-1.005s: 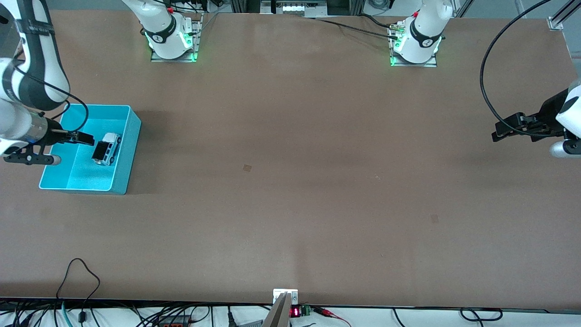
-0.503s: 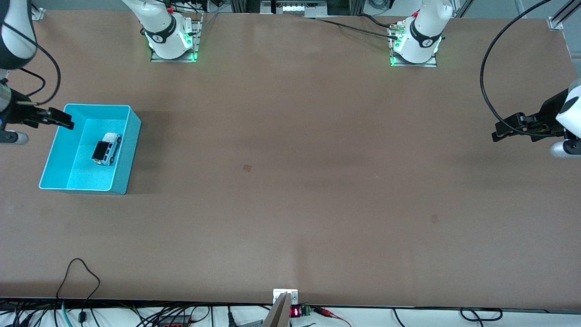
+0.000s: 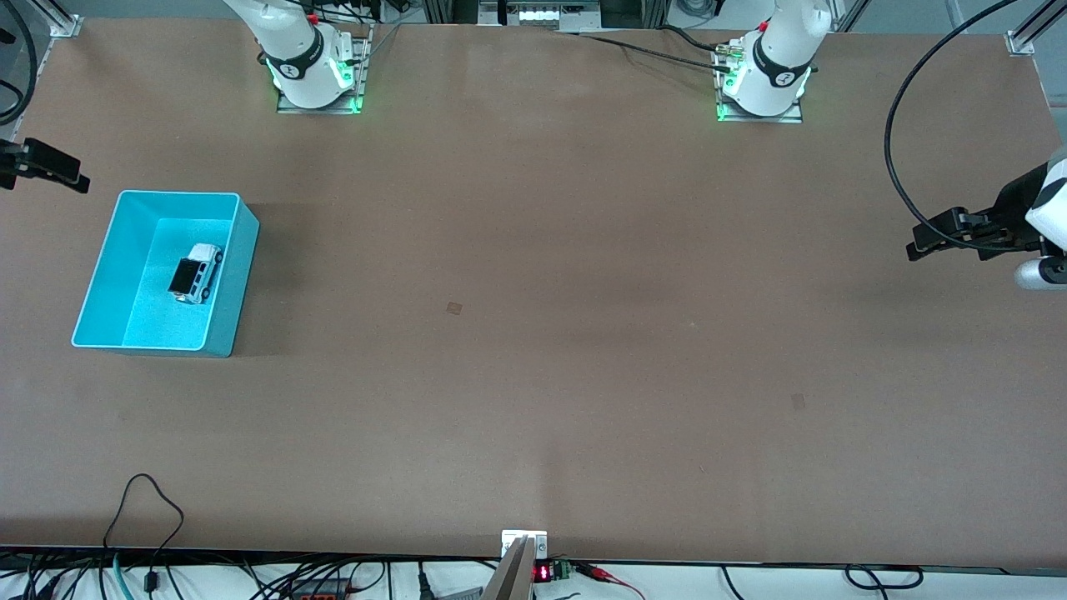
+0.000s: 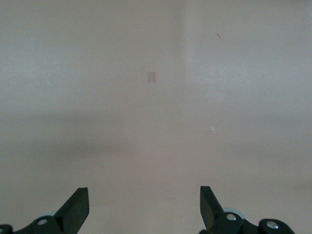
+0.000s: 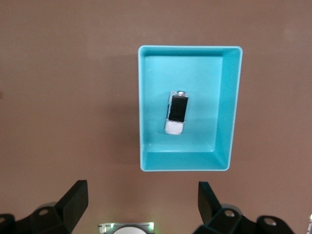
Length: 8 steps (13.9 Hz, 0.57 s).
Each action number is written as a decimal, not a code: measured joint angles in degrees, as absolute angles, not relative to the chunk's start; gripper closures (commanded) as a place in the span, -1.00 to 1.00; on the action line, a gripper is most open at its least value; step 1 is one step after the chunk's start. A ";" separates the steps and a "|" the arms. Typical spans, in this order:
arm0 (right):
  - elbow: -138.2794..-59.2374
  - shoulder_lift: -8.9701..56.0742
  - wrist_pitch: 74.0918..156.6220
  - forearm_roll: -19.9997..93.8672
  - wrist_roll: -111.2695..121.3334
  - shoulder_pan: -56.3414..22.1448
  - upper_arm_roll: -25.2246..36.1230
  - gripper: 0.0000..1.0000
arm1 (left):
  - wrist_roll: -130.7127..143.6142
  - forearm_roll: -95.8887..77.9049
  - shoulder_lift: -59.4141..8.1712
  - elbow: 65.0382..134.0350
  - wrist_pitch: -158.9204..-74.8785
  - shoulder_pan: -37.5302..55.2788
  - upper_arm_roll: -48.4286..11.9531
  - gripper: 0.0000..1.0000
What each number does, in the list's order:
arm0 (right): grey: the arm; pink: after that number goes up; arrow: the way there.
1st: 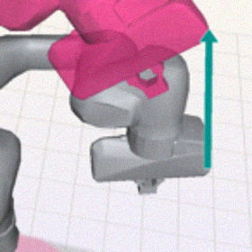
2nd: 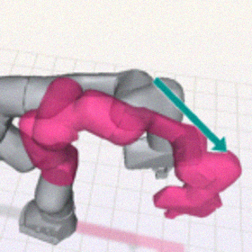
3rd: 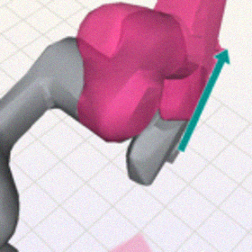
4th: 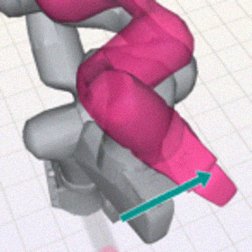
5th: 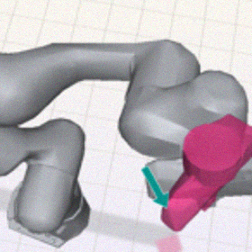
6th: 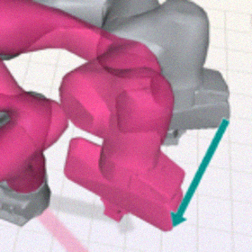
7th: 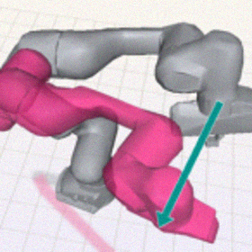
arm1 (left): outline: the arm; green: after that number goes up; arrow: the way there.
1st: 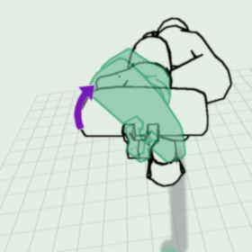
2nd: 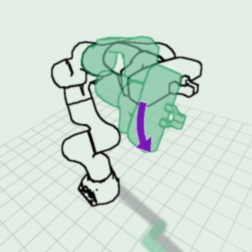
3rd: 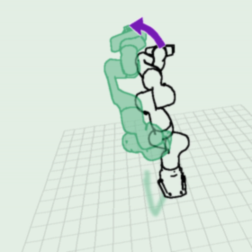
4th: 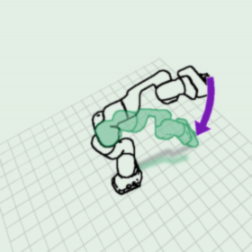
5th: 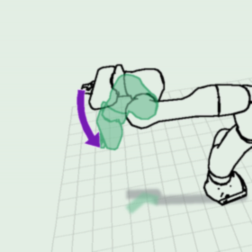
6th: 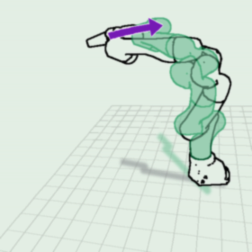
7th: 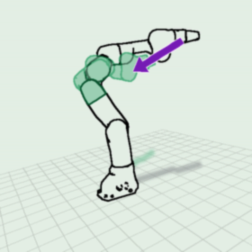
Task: Wind and store white jeep toy
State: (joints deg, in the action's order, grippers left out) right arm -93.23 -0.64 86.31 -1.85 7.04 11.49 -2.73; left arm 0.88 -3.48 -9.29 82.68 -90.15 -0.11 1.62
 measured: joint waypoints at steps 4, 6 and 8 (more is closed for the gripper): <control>-93.12 -0.46 86.18 -1.24 7.04 3.61 3.29 -1.00 | 0.88 -3.48 -9.28 82.68 -90.60 -0.11 1.62 -1.00; -93.12 -0.23 86.19 -1.24 7.04 1.98 4.34 -1.00 | 0.88 -3.48 -9.28 82.68 -90.90 -0.11 1.62 -1.00; -93.12 0.13 86.79 -1.24 7.04 1.78 4.49 -1.00 | 0.87 -3.48 -9.28 82.68 -90.91 -0.11 1.62 -1.00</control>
State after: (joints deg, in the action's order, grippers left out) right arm -93.12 0.13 86.79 -1.24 7.04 1.78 4.49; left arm 0.87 -3.48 -9.28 82.68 -90.91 -0.11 1.62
